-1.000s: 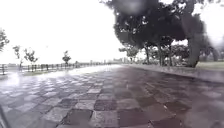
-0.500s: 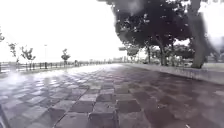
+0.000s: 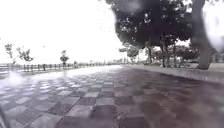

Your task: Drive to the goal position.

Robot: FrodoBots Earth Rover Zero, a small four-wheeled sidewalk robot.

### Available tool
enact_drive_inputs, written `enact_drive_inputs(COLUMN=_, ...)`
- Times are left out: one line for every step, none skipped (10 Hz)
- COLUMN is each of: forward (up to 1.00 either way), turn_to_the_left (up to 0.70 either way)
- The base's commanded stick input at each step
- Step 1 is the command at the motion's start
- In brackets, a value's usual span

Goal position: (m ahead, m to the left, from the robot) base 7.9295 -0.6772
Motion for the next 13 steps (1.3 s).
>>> enact_drive_inputs(forward=1.00, turn_to_the_left=0.01)
enact_drive_inputs(forward=1.00, turn_to_the_left=0.01)
enact_drive_inputs(forward=1.00, turn_to_the_left=0.01)
enact_drive_inputs(forward=1.00, turn_to_the_left=0.01)
enact_drive_inputs(forward=1.00, turn_to_the_left=0.01)
enact_drive_inputs(forward=1.00, turn_to_the_left=0.01)
enact_drive_inputs(forward=1.00, turn_to_the_left=0.01)
enact_drive_inputs(forward=1.00, turn_to_the_left=0.01)
enact_drive_inputs(forward=1.00, turn_to_the_left=0.01)
enact_drive_inputs(forward=1.00, turn_to_the_left=0.01)
enact_drive_inputs(forward=1.00, turn_to_the_left=0.01)
enact_drive_inputs(forward=1.00, turn_to_the_left=0.01)
enact_drive_inputs(forward=1.00, turn_to_the_left=0.01)
